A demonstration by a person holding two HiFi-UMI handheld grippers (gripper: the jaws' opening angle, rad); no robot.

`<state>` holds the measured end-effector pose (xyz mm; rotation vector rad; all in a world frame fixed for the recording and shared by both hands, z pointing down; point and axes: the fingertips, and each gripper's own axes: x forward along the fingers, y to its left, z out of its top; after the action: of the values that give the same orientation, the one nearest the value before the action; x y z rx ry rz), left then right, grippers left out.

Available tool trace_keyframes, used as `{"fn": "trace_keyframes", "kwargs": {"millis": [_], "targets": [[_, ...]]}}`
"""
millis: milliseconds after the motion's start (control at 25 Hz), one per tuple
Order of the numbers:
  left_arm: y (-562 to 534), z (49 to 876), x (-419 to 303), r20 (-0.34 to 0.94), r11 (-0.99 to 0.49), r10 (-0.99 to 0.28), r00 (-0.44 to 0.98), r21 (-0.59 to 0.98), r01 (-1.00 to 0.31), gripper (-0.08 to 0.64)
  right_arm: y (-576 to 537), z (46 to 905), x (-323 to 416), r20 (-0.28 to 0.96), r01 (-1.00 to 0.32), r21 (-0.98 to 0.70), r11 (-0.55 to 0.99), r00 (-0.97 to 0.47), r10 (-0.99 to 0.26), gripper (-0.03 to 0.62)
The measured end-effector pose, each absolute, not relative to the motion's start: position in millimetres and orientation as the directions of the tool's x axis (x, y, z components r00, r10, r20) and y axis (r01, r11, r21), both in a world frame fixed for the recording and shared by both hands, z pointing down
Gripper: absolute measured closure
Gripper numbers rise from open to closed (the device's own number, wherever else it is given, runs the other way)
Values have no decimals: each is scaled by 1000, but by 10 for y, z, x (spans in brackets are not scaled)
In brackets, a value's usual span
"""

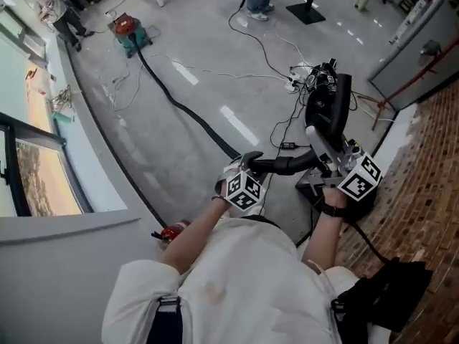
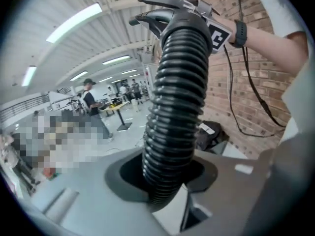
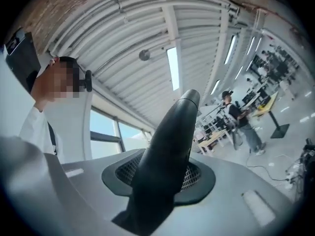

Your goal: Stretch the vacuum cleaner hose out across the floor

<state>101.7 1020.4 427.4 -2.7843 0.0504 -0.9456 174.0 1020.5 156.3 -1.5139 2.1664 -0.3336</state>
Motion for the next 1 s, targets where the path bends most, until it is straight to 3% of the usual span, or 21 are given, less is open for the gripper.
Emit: {"fn": "trace_keyframes", "kwargs": {"millis": [200, 560, 1000], "targets": [[9760, 4346, -132, 577, -977, -213, 788, -123, -174, 400, 9481, 1565, 306, -159, -767, -387, 511, -491, -857, 423], [9721, 4385, -992, 533, -906, -382, 755, -57, -418, 399, 9266, 1605, -886, -61, -664, -325, 674, -696, -715, 414], [9676, 3966, -1290, 342, -790, -577, 742, -4, -613, 371, 9330, 1341, -1062, -107, -572, -317, 756, -771, -628, 408]]}}
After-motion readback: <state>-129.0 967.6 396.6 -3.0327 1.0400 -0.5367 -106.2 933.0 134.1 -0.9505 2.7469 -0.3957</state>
